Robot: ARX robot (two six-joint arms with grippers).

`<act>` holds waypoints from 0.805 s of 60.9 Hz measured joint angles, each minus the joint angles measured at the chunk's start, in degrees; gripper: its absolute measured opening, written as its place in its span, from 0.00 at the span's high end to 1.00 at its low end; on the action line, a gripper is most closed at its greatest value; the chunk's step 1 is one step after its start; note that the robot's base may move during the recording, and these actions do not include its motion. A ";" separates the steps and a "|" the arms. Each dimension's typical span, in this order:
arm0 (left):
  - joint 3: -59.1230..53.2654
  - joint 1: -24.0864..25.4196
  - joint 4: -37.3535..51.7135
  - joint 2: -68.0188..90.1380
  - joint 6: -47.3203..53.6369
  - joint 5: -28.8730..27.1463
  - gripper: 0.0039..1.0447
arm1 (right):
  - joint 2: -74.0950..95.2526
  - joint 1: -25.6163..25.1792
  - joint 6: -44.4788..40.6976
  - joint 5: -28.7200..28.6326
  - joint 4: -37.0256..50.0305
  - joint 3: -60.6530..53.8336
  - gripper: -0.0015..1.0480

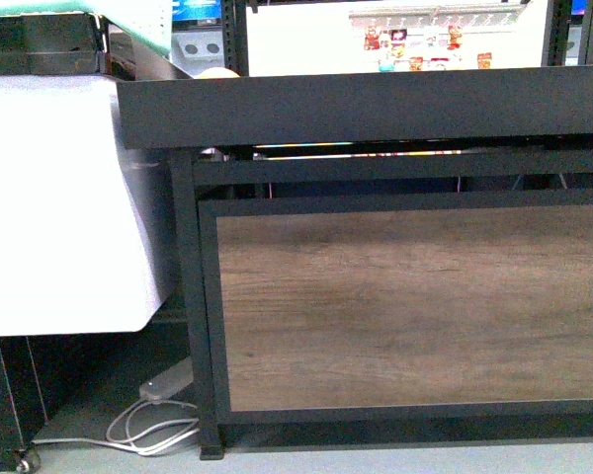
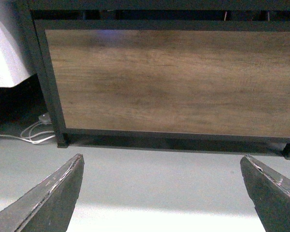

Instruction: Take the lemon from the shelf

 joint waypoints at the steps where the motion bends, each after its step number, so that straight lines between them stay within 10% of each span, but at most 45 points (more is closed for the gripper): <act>1: 0.00 0.00 0.00 0.00 0.00 0.00 0.08 | 0.02 0.00 0.00 0.00 0.00 0.00 0.07; 49: 0.00 0.00 0.00 0.00 -0.02 0.00 0.08 | 0.02 0.00 0.02 0.02 0.02 0.00 0.07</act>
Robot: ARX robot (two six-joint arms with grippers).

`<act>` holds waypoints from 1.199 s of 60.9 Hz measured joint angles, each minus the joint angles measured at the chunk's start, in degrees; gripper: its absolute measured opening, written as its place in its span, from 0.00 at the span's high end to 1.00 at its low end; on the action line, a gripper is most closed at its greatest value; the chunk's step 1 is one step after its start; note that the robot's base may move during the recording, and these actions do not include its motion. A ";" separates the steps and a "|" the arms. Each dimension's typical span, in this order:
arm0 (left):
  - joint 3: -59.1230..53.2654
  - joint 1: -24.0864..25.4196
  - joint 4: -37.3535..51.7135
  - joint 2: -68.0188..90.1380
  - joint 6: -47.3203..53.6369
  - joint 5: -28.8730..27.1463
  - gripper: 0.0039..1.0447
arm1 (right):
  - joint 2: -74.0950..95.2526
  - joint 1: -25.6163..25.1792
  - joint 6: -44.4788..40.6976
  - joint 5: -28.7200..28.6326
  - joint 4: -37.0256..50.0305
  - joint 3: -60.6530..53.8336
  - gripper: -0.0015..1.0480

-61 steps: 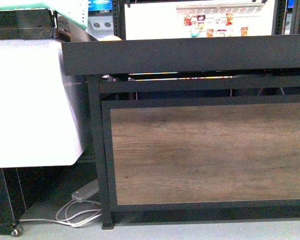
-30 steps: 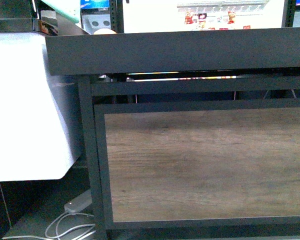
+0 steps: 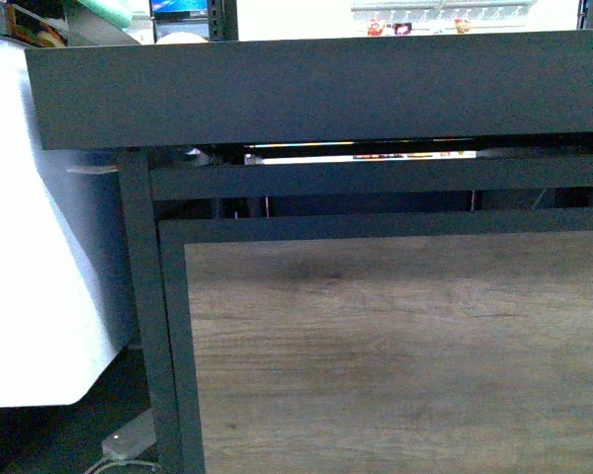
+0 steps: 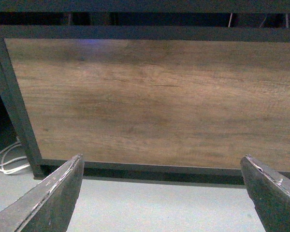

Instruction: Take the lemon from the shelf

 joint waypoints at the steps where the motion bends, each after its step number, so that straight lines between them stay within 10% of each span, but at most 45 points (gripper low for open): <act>1: 0.00 0.00 0.00 0.00 0.02 0.00 0.08 | 0.00 0.00 -0.02 0.02 0.00 0.00 0.07; 73: 0.00 0.00 0.00 0.00 0.02 0.00 0.08 | -0.02 0.02 -0.02 0.00 -0.02 0.00 0.07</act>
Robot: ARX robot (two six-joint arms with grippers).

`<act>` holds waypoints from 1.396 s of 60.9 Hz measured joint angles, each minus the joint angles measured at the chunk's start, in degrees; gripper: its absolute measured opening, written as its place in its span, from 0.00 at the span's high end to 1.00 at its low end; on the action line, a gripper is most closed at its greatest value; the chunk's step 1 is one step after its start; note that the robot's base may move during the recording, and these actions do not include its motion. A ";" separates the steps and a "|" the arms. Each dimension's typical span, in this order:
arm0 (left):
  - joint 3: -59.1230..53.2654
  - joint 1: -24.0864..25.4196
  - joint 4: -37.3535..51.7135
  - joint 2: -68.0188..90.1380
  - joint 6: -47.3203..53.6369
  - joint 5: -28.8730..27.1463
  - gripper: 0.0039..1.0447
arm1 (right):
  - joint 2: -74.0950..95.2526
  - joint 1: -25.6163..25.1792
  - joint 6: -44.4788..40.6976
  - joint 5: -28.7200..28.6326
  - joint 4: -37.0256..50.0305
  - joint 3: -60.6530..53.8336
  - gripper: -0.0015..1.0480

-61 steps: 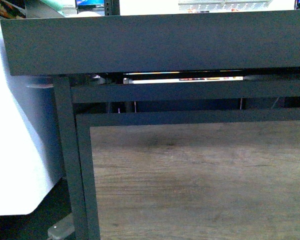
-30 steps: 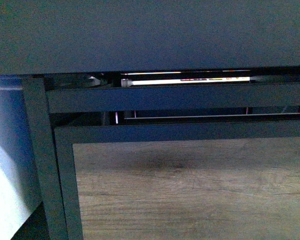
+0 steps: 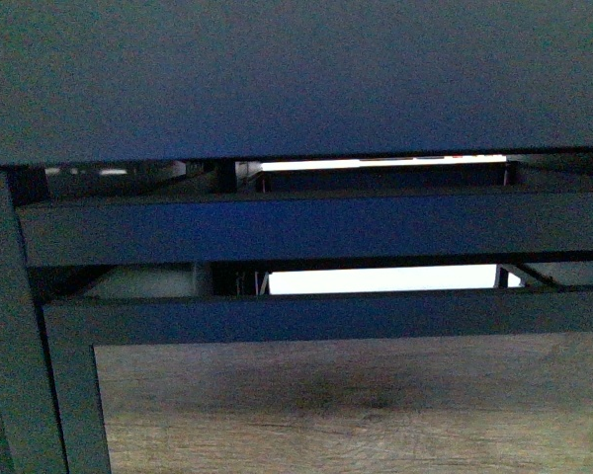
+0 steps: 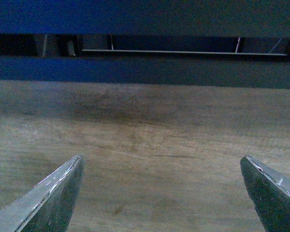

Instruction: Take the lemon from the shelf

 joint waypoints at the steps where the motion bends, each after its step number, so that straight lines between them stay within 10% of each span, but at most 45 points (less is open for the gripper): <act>1: 0.00 0.00 0.00 0.00 0.00 0.00 0.08 | 0.00 0.00 0.00 0.00 0.00 0.00 0.07; 85: 0.00 0.00 0.00 -0.02 0.00 -0.02 0.08 | 0.00 0.00 0.17 -0.04 0.00 0.00 0.07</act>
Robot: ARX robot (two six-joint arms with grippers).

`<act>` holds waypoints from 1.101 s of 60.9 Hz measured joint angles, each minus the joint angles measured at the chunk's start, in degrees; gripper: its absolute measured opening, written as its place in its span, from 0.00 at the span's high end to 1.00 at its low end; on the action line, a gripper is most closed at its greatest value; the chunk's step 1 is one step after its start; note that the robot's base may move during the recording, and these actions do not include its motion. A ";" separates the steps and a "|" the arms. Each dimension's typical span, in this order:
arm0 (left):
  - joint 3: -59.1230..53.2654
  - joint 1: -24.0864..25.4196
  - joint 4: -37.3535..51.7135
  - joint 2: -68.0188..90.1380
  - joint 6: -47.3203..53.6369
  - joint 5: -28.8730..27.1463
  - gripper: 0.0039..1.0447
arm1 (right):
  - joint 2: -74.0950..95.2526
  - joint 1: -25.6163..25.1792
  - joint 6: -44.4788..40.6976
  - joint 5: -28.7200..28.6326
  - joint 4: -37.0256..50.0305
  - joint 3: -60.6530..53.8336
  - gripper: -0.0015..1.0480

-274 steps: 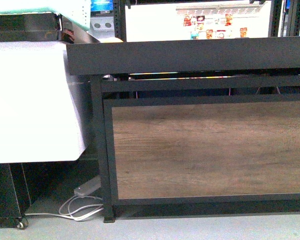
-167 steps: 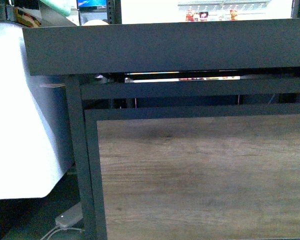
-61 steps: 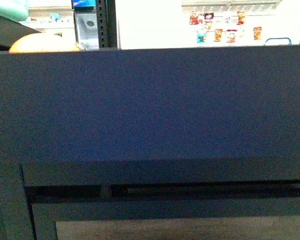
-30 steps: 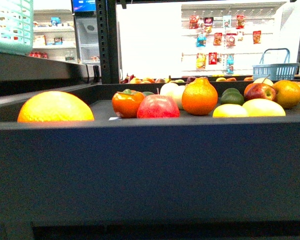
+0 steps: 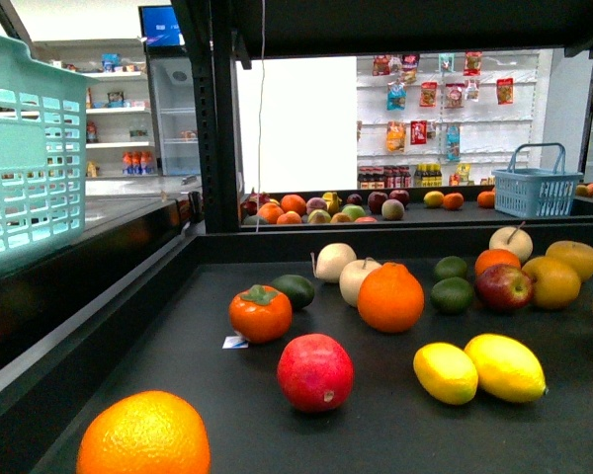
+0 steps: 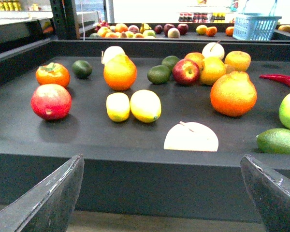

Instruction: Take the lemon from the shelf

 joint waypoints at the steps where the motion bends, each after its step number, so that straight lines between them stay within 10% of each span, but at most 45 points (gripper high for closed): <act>1: 0.00 0.00 0.00 0.00 0.02 0.02 0.08 | 0.00 0.00 0.00 0.00 0.00 0.00 0.07; 67: 0.00 0.00 0.02 0.00 0.02 0.02 0.08 | 0.02 0.00 0.02 0.02 0.02 0.00 0.07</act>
